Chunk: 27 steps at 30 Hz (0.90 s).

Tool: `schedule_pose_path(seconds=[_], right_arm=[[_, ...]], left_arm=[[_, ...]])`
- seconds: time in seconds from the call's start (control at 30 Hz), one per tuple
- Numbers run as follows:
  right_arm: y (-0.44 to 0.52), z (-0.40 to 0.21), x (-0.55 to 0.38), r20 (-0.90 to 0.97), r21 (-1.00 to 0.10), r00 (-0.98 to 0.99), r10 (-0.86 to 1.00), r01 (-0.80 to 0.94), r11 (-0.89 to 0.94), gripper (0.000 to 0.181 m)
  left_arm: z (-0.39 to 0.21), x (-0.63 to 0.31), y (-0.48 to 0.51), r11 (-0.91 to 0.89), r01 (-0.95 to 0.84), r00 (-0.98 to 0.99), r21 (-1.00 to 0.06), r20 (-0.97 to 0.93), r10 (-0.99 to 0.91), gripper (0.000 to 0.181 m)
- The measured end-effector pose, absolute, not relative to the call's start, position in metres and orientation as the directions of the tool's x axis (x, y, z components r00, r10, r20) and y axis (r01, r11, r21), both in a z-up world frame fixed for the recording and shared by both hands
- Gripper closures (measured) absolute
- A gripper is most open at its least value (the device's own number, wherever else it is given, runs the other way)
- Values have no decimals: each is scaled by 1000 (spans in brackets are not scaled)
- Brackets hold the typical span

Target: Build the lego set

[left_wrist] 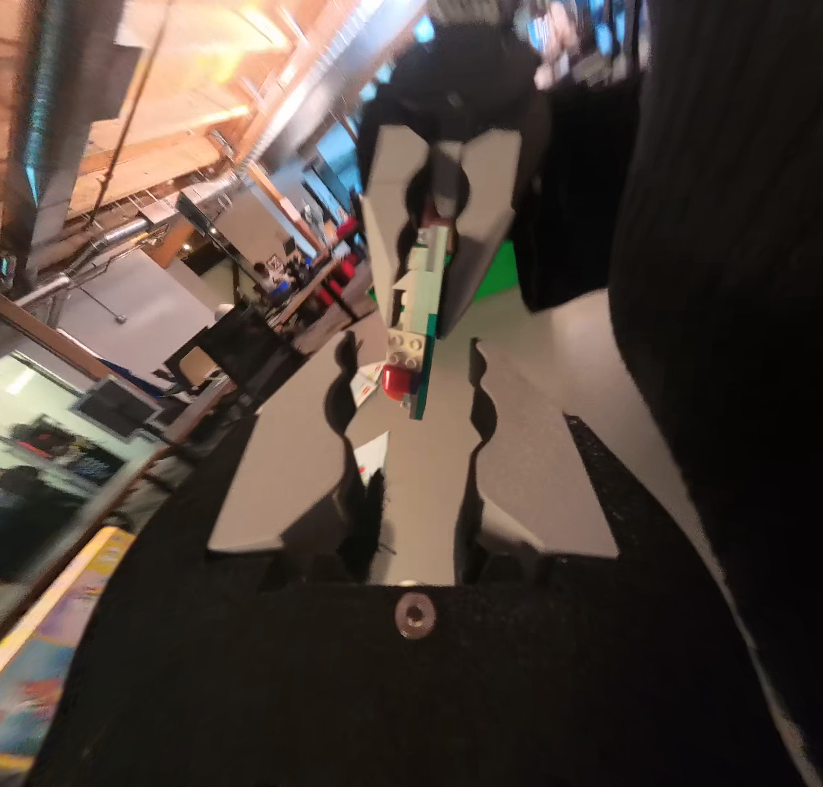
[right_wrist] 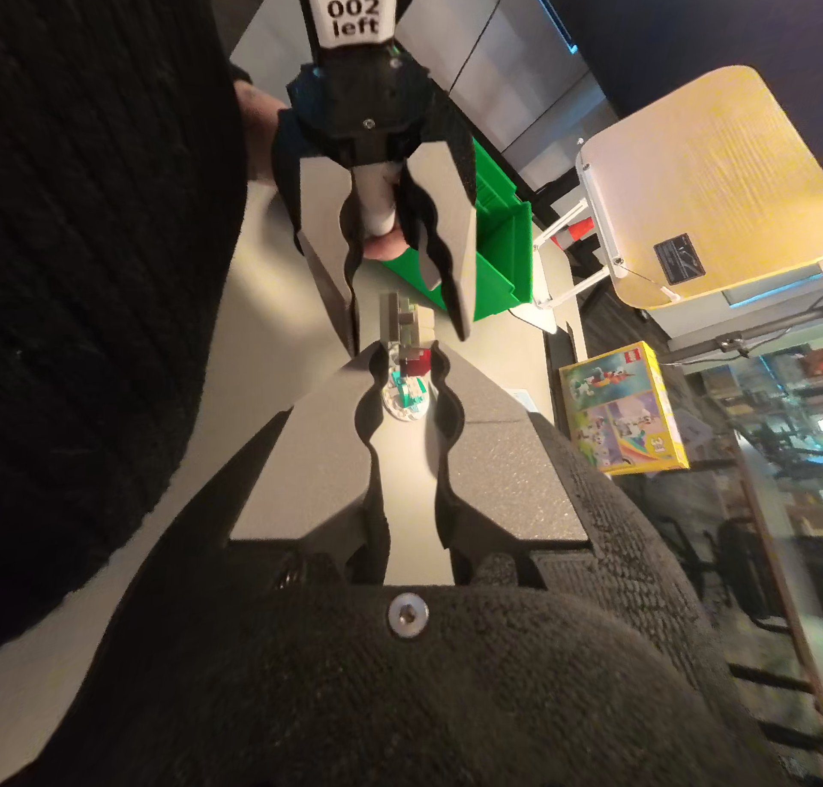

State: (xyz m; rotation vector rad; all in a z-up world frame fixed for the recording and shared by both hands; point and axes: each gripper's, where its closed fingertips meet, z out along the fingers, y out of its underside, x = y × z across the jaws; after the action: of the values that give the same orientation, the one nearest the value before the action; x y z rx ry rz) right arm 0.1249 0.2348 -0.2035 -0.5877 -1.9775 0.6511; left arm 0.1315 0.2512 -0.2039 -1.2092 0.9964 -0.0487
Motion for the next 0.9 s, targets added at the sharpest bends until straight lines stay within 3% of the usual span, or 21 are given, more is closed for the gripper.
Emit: schedule_pose_path(seconds=[0.13,0.37,0.73,0.9], right_arm=[[234,-204,126,643,-640,-449,621,131,757,165],[232,-199,125,627,-687,-413,660,108,719,165],[238,-192,116,581,-780,-280,764,77,621,167],[231,-194,126,629,-748,-350,694,-31,663,166]], left_arm=[[-210,135,253,403,-542,543,-737,-674,-501,151],[-205,134,259,400,-634,529,-662,-749,-400,162],[-197,122,263,361,-633,615,-685,-728,-302,163],[-201,132,257,351,-570,602,-743,-668,-438,164]])
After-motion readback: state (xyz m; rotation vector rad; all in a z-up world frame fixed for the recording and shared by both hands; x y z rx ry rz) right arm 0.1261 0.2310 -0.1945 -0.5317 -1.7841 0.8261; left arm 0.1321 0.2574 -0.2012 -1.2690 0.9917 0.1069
